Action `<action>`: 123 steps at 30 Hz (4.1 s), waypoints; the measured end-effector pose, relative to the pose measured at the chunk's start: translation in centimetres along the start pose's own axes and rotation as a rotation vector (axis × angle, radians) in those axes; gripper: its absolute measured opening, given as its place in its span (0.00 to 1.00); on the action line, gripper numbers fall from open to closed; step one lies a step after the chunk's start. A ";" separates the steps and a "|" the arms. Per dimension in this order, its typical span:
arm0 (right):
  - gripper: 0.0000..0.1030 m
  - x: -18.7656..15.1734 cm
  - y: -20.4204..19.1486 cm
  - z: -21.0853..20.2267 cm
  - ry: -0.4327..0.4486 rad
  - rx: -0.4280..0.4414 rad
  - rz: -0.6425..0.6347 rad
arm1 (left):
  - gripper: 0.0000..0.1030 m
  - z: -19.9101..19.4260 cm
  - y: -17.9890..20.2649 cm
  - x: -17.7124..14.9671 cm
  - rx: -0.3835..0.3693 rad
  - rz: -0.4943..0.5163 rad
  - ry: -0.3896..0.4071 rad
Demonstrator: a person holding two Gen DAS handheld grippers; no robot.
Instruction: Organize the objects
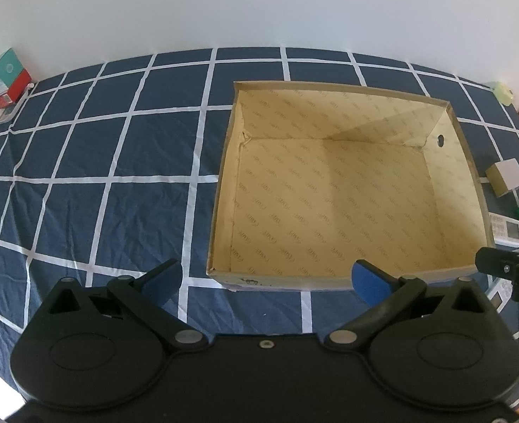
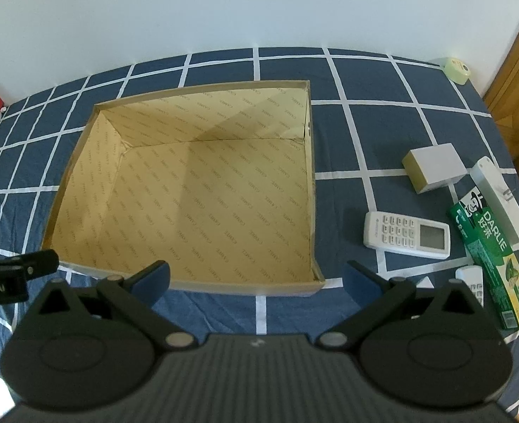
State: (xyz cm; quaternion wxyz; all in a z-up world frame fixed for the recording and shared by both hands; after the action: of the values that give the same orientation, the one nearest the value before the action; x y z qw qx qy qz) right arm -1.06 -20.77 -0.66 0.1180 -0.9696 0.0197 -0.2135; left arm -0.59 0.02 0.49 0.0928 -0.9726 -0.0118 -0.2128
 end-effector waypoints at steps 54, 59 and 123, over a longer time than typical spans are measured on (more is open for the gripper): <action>1.00 -0.4 -0.7 -1.1 0.013 0.016 -0.013 | 1.00 -1.5 0.0 -0.4 0.009 0.008 0.025; 1.00 -0.4 -0.7 -1.1 0.011 0.018 -0.013 | 1.00 -1.4 0.0 -0.3 0.010 0.009 0.025; 1.00 -8.0 13.2 -10.7 0.182 -0.125 0.351 | 1.00 -6.0 15.3 -2.4 -0.159 0.395 0.109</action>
State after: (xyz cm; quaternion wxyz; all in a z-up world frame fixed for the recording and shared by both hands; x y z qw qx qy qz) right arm -12.64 -35.27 2.37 0.0909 -0.9335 0.2120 -0.2746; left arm -4.30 -16.07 2.17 0.0561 -0.9473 0.2008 -0.2431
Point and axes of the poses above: each gripper's, at about its wrist camera, not at the fingertips, and z roughly the way its jaws point, y to its right, x to its top, the point moved 1 cm from there along z, roughly the way its jaws point, and after that the axes turned 9 degrees about x, right-handed, at the moved point
